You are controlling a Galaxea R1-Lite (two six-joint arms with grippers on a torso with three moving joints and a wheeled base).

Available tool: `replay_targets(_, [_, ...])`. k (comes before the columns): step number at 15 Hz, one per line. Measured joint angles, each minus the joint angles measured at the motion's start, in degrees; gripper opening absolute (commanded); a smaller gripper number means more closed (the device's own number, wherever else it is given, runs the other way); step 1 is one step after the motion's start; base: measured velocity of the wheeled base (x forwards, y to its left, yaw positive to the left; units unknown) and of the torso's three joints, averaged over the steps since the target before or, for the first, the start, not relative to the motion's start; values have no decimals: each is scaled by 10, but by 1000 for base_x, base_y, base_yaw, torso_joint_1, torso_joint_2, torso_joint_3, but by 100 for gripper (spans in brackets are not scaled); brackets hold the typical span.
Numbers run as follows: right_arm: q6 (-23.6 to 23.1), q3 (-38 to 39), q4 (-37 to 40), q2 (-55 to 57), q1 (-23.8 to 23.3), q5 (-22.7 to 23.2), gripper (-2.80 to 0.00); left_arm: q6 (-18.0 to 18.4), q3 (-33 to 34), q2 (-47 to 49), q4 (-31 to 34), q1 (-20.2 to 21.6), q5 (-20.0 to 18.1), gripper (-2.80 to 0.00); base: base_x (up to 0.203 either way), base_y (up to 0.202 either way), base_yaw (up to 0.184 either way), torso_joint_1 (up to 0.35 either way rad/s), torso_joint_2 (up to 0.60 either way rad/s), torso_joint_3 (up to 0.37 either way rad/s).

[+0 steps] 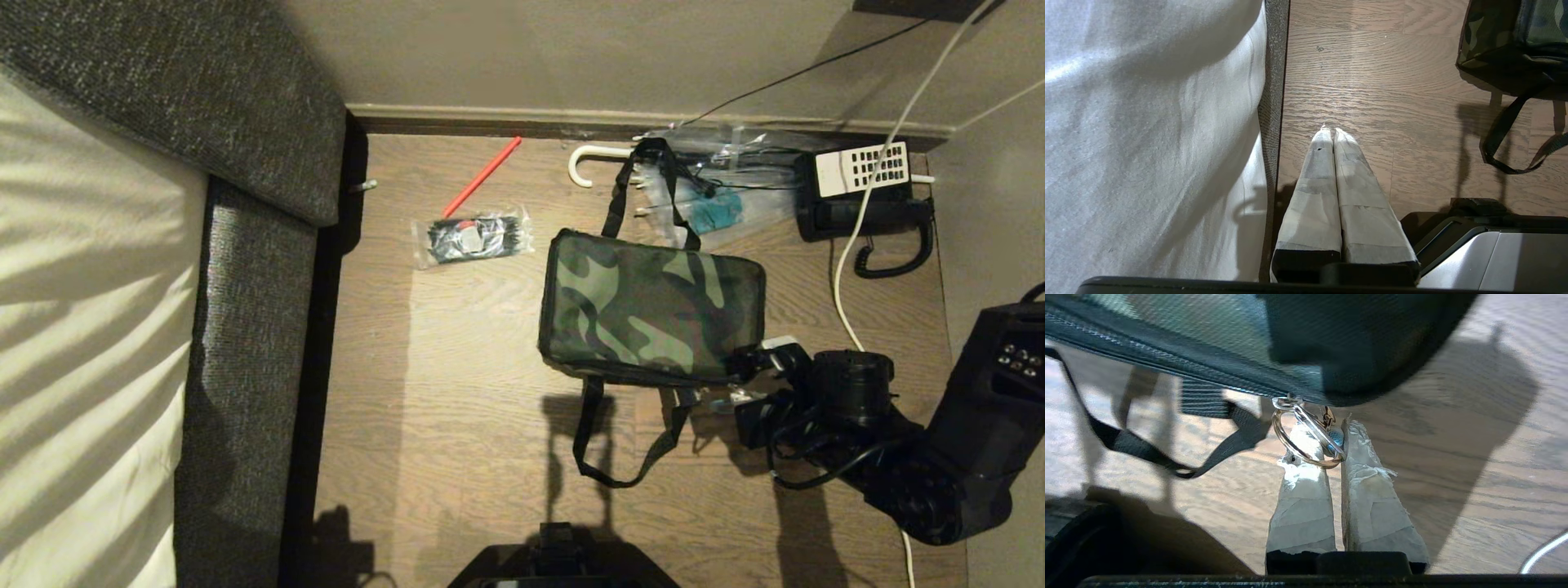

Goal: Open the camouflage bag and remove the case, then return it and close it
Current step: Open the top of the storage box

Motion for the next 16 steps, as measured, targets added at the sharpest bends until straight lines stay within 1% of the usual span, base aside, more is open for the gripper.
replay_targets(2, [-18,-1,0,-3,-17,2,-280,0,0,0,0,0,0,-280,0,0,0,0,0,0])
replay_targets(4, [-29,2,3,-5,-34,25,-280,0,0,0,0,0,0,-280,0,0,0,0,0,0])
replay_targets(8, [-44,-3,7,-5,-59,30,-280,0,0,0,1,0,0,-280,0,0,0,0,0,0])
replay_targets(11, [-47,-20,4,-1,-77,32,-280,0,0,0,0,0,0,-280,0,0,0,0,0,0])
replay_targets(16, [-43,-37,3,2,-81,30,-280,0,0,0,0,0,0,-280,0,0,0,0,0,0])
